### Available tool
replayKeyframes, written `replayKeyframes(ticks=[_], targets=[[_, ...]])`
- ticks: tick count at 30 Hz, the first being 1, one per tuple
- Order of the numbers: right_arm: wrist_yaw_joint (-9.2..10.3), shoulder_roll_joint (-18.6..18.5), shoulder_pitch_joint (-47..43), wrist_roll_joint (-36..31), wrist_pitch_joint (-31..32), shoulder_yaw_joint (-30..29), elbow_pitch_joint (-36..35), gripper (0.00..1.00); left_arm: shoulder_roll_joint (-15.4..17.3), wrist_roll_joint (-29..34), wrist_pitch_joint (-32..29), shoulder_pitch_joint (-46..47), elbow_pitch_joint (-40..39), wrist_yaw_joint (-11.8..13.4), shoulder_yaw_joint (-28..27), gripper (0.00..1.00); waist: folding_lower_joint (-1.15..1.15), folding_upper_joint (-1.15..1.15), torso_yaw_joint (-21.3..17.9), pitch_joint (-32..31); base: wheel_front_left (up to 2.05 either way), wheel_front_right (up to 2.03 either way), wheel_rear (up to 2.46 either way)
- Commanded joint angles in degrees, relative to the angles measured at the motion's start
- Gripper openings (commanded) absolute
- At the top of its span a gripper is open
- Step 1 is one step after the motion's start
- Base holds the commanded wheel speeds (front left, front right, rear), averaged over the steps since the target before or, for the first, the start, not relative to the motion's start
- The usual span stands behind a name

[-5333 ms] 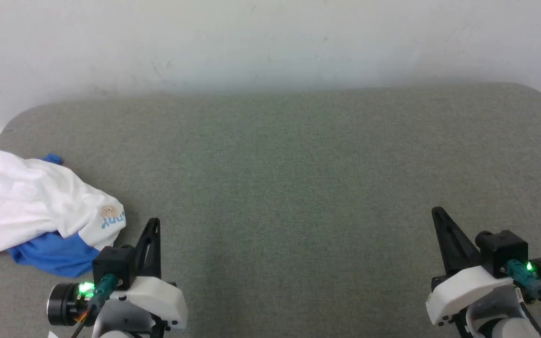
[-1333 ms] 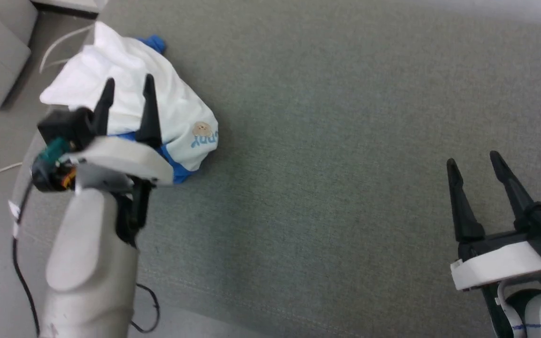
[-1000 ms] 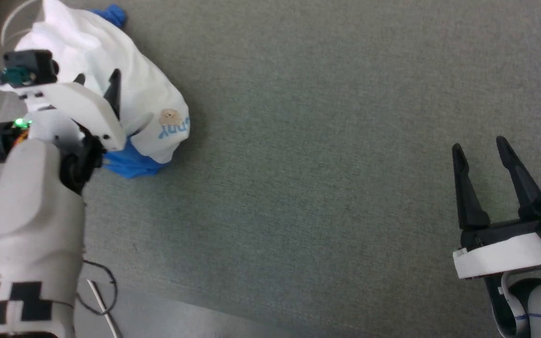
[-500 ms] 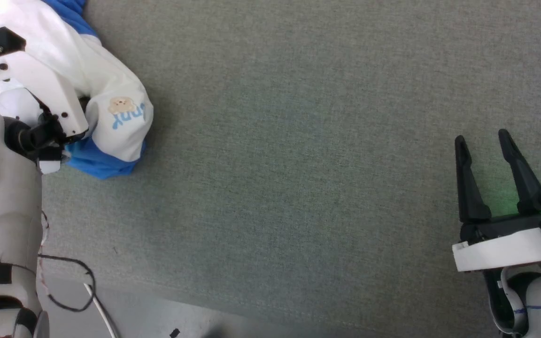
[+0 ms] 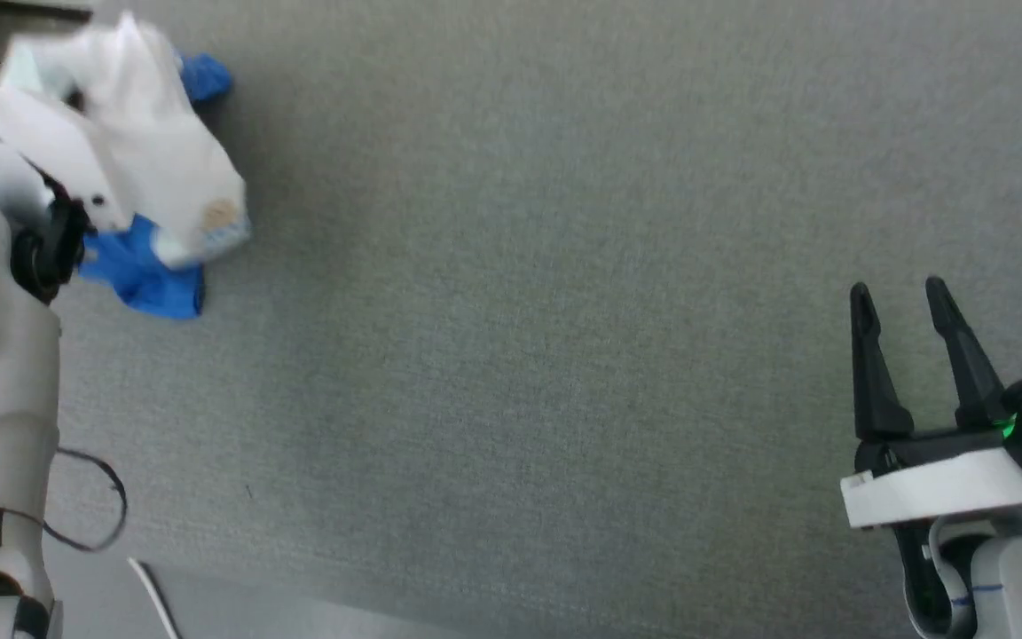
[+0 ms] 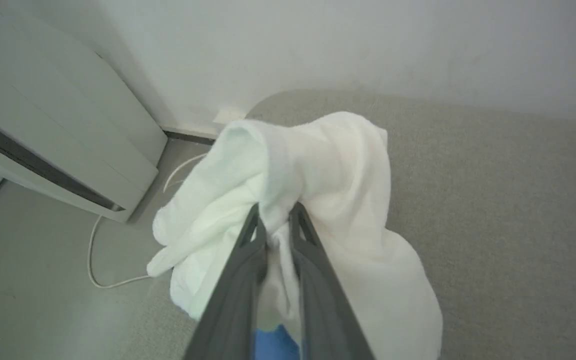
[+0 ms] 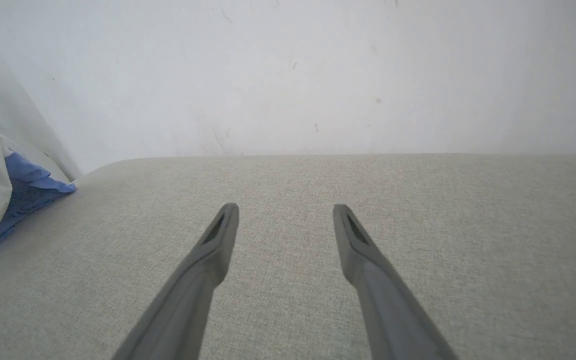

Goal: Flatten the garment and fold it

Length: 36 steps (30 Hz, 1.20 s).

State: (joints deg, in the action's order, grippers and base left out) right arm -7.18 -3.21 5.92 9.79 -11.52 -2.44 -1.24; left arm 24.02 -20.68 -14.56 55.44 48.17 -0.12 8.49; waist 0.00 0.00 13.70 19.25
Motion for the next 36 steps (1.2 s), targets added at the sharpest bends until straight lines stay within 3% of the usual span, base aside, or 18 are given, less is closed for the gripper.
replayKeyframes(ticks=[1, 7, 13, 19, 27, 36], targets=[[-0.31, 0.2, -0.9, 0.5, -0.7, -0.6, 0.6, 1.00, 0.0, 1.1, 5.0, 1.5, -1.4, 0.5, 0.5, 0.00, 0.00, 0.00, -0.9, -7.3, 0.00, 0.00, 0.00], [-0.31, 0.3, -3.1, 3.0, -1.8, -1.9, 2.6, 1.00, -0.7, 3.2, 21.1, 2.6, -2.9, 0.3, 1.4, 0.00, 0.00, 0.00, -3.6, -13.8, 0.00, 0.00, 0.00], [-0.31, 0.3, -5.0, 4.2, -2.3, -2.7, 3.7, 1.00, -3.5, 3.8, 27.4, 2.4, -3.7, -0.3, 2.9, 0.00, 0.00, 0.00, -7.4, -17.4, 0.00, 0.00, 0.00], [-0.31, 0.3, -6.0, 4.3, -2.2, -3.1, 3.4, 1.00, -8.8, 3.5, 29.4, 0.5, -8.3, -0.7, 4.1, 0.00, 0.00, 0.00, -13.3, -18.7, 0.00, 0.00, 0.00], [-0.31, 0.3, -7.1, 4.8, -1.3, -2.7, 3.7, 1.00, -18.4, 1.4, 29.5, -5.5, -15.1, -1.5, 6.2, 0.00, 0.00, 0.00, -21.8, -19.1, 0.00, 0.00, 0.00], [-0.31, 0.3, -8.0, 4.8, -0.4, -2.6, 3.1, 1.00, -21.1, -3.8, 29.4, -21.4, -13.7, -1.9, 14.2, 0.00, 0.00, 0.00, -25.8, -16.8, 0.00, 0.00, 0.00]])
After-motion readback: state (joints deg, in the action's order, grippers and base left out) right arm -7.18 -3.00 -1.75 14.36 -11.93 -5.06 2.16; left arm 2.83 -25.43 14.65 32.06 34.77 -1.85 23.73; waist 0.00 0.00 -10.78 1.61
